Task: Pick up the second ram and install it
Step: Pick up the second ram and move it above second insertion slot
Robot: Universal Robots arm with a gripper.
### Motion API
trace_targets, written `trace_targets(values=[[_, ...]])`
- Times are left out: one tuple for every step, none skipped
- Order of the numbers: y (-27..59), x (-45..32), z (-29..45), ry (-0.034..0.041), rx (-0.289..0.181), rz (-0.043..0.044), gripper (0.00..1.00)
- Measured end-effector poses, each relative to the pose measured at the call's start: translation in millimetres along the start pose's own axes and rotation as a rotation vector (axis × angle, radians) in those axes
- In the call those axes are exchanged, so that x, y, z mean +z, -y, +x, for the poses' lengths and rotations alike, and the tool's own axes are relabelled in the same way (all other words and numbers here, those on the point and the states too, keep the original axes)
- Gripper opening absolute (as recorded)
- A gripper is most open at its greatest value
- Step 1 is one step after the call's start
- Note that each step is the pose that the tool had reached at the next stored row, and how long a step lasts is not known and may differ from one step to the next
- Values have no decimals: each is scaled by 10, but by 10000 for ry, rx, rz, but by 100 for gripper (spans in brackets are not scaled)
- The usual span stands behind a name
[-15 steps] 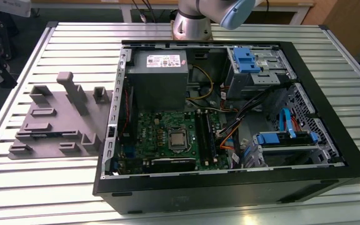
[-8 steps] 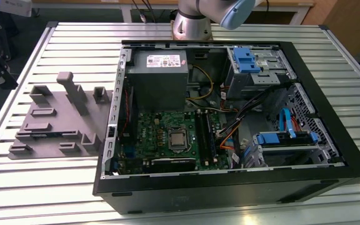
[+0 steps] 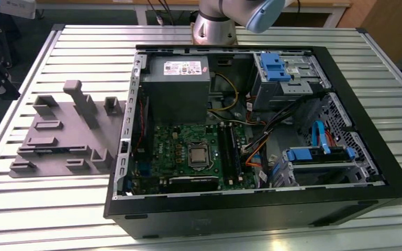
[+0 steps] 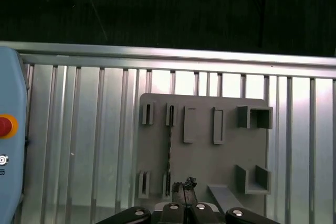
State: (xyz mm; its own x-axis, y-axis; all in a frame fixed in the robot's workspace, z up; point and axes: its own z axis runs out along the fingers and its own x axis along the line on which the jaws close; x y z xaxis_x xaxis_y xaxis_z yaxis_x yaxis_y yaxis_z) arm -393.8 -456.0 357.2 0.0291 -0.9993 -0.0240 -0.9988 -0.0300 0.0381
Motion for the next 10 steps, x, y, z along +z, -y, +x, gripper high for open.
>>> trace_targets(values=[[0, 0, 0, 0, 0, 0, 11], [0, 0, 0, 0, 0, 0, 11], [0, 0, 0, 0, 0, 0, 11], [0, 0, 0, 0, 0, 1, 11], [0, 0, 0, 0, 0, 1, 11], [0, 0, 0, -1, 9, 1, 11], [0, 2, 0, 2, 104, 3, 11], [0, 5, 0, 9, 296, 8, 11], [0, 7, 0, 16, 474, 12, 11], [0, 9, 0, 21, 602, 15, 11]])
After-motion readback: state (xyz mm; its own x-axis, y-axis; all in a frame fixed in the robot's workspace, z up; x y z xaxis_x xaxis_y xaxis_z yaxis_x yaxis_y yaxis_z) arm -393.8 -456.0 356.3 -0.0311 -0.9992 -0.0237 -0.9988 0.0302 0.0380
